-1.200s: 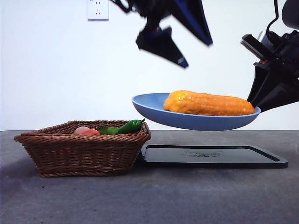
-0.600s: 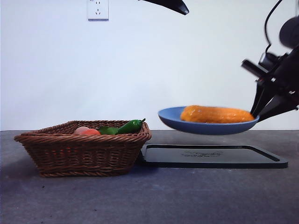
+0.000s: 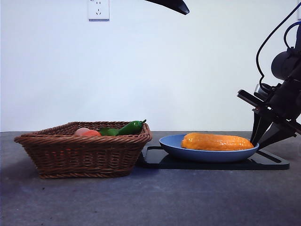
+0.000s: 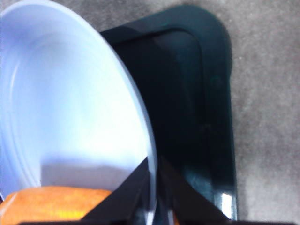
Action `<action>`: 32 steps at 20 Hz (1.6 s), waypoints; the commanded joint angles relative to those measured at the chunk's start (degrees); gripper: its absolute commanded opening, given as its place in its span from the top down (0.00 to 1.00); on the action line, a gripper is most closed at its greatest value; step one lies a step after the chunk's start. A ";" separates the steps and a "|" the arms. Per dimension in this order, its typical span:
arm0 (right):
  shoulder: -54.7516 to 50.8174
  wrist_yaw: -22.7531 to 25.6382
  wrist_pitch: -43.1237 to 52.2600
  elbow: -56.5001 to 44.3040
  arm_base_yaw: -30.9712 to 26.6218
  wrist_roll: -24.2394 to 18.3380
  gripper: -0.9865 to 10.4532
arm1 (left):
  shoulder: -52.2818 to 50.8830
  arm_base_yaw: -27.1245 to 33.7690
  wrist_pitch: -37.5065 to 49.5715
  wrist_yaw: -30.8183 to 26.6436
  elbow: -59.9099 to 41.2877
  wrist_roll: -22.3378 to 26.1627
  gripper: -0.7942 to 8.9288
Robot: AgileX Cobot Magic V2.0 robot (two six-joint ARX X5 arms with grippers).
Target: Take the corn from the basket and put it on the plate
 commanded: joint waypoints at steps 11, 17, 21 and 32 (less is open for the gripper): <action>-8.94 -0.07 -6.38 1.25 -2.01 -6.49 0.73 | 0.15 -0.31 0.50 0.11 1.73 -0.28 0.56; -25.33 -0.09 -23.28 1.14 -0.20 -16.13 0.73 | 0.15 -0.24 0.04 0.09 1.73 -0.39 0.59; -35.54 1.18 -27.21 0.79 5.68 -16.92 0.74 | 0.15 0.48 -2.40 0.09 1.73 -0.35 0.59; -43.80 10.86 -33.24 -0.26 19.26 -17.14 0.91 | 0.15 2.38 -8.20 0.09 1.73 -0.48 0.91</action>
